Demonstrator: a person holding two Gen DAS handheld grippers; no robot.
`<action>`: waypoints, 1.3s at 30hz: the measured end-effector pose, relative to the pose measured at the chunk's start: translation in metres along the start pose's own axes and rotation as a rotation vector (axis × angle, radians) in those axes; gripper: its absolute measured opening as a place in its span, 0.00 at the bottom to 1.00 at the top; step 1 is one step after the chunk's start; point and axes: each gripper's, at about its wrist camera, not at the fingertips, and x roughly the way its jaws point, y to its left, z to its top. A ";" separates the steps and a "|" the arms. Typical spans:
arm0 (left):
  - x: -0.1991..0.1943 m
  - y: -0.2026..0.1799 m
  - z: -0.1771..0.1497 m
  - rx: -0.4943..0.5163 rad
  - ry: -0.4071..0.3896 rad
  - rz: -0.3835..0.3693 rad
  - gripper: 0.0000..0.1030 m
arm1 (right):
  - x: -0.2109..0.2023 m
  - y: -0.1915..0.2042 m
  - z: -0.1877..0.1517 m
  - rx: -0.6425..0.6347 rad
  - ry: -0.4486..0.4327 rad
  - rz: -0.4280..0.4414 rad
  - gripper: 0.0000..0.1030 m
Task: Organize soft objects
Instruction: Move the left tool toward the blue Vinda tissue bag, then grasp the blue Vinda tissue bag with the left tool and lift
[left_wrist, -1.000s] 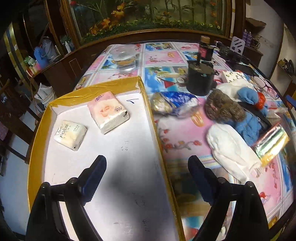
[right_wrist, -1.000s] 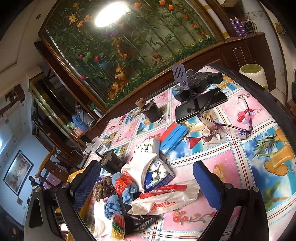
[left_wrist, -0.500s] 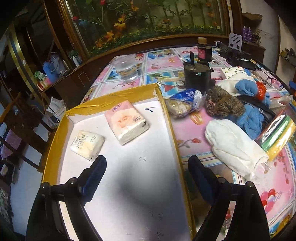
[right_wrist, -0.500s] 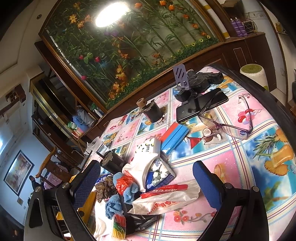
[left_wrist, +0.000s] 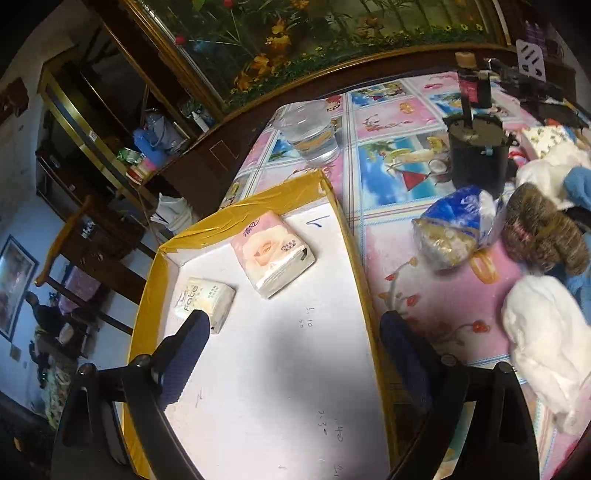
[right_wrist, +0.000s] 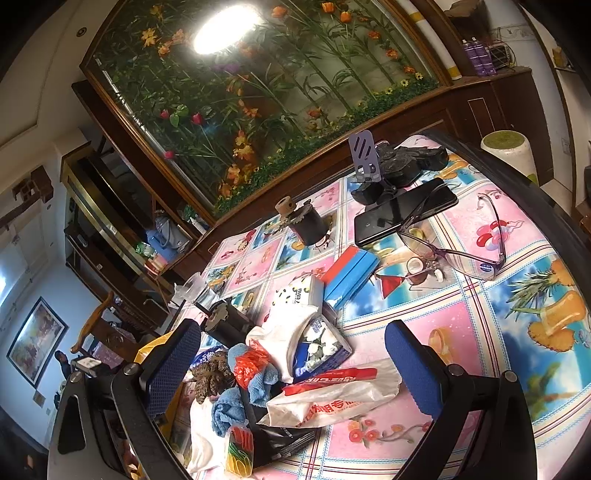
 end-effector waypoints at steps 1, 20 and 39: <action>-0.012 0.002 0.004 0.002 -0.041 -0.034 0.91 | 0.000 0.000 0.000 0.000 0.000 0.001 0.99; 0.042 -0.069 0.087 0.201 0.200 -0.443 0.69 | -0.004 0.004 0.000 0.000 -0.008 0.021 0.99; -0.035 -0.005 -0.006 -0.104 0.004 -0.692 0.33 | -0.006 -0.004 0.002 0.030 -0.007 0.017 0.99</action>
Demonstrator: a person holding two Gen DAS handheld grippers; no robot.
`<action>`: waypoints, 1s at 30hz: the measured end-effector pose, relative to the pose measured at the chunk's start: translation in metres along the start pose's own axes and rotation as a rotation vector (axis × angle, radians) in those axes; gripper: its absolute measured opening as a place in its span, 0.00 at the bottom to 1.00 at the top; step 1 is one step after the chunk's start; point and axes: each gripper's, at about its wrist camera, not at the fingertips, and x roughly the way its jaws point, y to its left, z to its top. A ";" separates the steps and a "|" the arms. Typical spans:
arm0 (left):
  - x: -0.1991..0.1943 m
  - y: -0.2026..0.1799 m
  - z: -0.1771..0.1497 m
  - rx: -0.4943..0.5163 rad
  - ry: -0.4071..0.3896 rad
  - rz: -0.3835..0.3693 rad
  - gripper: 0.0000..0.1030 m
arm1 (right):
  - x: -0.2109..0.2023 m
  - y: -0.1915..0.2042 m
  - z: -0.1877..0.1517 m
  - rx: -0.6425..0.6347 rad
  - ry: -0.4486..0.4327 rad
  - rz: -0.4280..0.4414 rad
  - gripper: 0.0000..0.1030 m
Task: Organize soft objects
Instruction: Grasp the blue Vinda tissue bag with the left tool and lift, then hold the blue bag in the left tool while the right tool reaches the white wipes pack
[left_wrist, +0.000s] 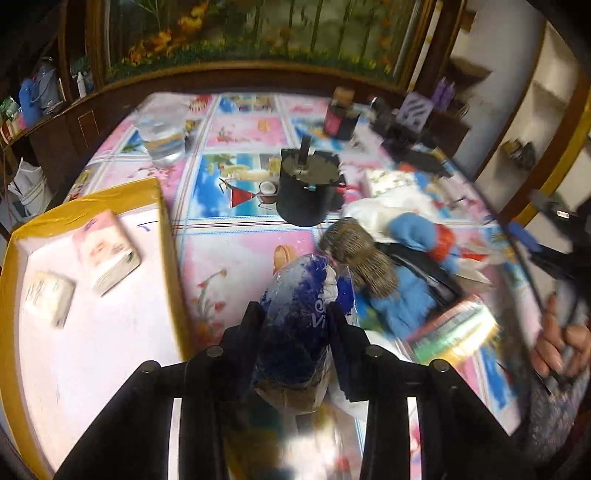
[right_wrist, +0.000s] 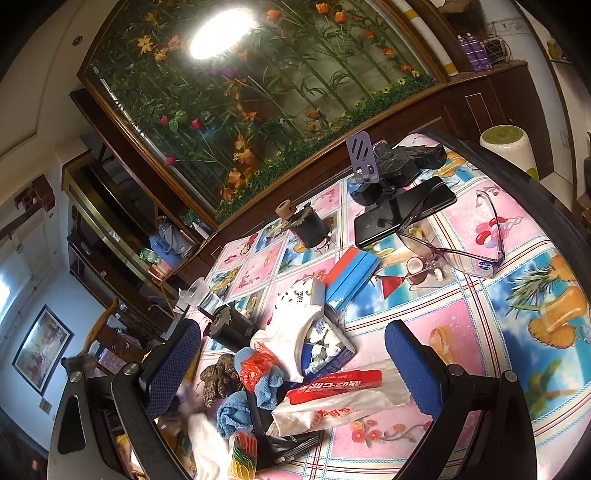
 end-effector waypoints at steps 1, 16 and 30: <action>-0.013 0.004 -0.013 0.004 -0.027 -0.024 0.33 | 0.000 0.000 0.000 -0.001 -0.001 -0.001 0.99; -0.089 0.067 -0.082 0.065 -0.216 0.039 0.34 | 0.010 -0.003 -0.002 -0.012 0.018 -0.052 0.99; -0.046 0.078 -0.049 0.141 -0.189 0.014 0.34 | 0.017 -0.006 -0.003 -0.021 0.029 -0.081 0.99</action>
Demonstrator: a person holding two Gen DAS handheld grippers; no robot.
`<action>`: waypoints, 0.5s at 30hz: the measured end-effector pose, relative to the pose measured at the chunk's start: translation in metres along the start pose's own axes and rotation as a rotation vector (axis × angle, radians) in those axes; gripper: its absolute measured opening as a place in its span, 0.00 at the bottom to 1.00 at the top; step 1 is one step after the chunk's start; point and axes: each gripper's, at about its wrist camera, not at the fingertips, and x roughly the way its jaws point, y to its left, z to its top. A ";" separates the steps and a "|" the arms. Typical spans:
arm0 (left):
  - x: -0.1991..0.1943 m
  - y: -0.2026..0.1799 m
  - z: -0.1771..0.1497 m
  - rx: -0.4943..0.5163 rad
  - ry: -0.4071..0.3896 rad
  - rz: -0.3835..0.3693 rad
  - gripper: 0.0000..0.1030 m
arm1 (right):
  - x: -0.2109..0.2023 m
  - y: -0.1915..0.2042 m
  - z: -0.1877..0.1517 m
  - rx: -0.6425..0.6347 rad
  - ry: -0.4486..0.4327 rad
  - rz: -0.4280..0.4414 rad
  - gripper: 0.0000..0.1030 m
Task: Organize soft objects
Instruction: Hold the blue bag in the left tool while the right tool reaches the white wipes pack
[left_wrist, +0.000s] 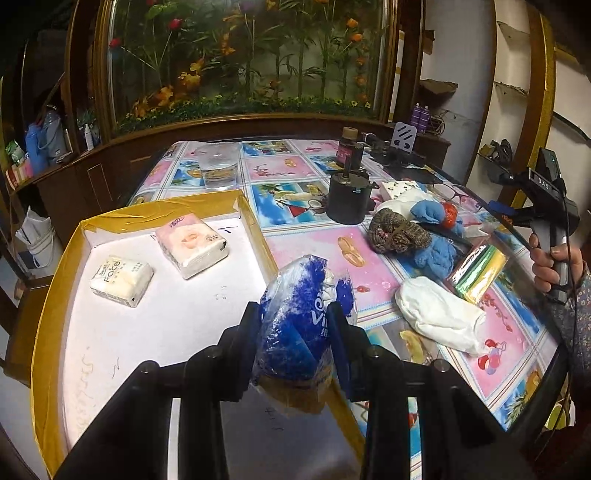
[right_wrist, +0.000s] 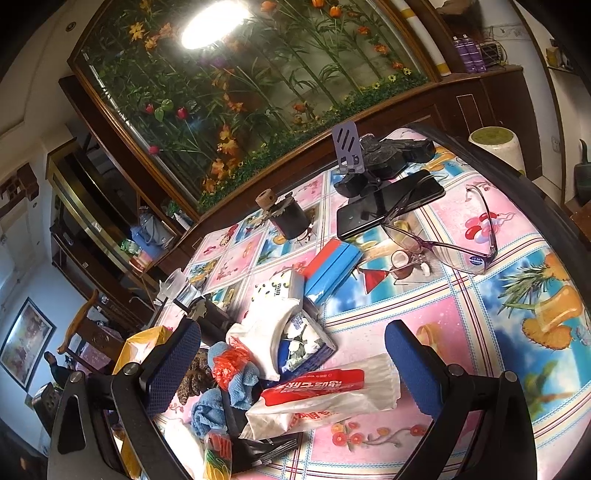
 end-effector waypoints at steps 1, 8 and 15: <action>0.003 -0.001 0.003 0.000 0.000 0.001 0.34 | 0.000 0.000 0.000 0.000 0.001 -0.001 0.99; 0.027 -0.017 0.024 0.005 0.000 -0.034 0.34 | 0.005 -0.003 -0.001 0.008 0.016 -0.017 0.99; -0.023 -0.060 0.028 0.079 -0.127 -0.058 0.37 | 0.016 -0.017 -0.001 0.057 0.073 -0.083 0.99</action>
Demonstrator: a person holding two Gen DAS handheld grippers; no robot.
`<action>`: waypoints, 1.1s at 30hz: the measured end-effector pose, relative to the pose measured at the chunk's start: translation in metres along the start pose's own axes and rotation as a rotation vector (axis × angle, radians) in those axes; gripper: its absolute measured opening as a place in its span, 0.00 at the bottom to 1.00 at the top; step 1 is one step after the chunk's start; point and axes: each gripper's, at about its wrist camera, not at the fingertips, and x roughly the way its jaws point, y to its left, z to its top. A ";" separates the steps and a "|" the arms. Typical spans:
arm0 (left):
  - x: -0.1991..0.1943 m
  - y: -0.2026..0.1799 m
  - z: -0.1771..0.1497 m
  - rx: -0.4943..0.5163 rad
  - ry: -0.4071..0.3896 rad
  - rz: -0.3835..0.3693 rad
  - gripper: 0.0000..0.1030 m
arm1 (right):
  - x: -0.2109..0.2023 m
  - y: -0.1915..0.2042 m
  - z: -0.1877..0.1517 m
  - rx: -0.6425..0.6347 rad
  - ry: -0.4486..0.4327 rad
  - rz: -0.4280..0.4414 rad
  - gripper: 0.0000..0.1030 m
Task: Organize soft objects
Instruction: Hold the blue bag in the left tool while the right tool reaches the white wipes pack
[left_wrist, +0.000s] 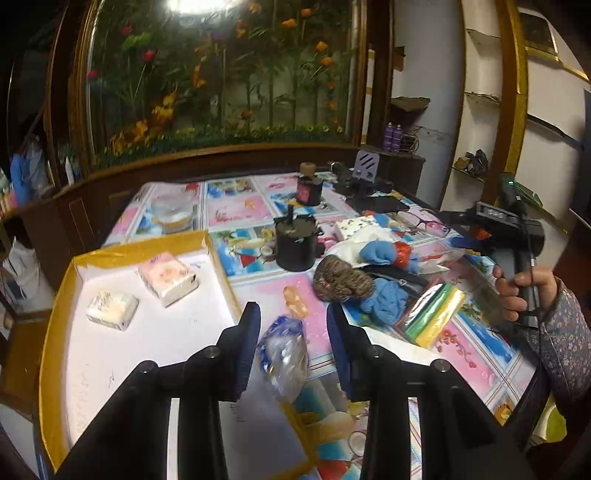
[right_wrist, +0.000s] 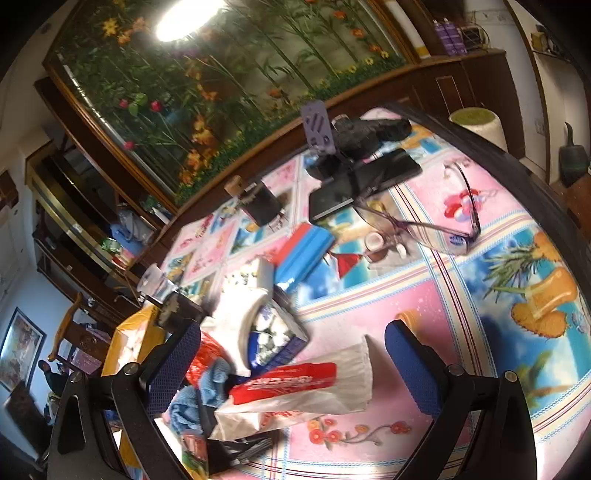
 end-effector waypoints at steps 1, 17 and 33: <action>-0.006 -0.008 0.000 0.009 -0.012 -0.014 0.38 | 0.004 -0.001 0.000 0.002 0.017 -0.015 0.99; -0.004 -0.020 -0.041 -0.146 0.126 -0.136 0.65 | -0.018 0.063 -0.093 -0.278 0.326 0.274 0.99; 0.034 -0.045 -0.038 -0.118 0.274 -0.069 0.66 | 0.004 0.079 -0.052 -0.596 0.230 -0.041 0.78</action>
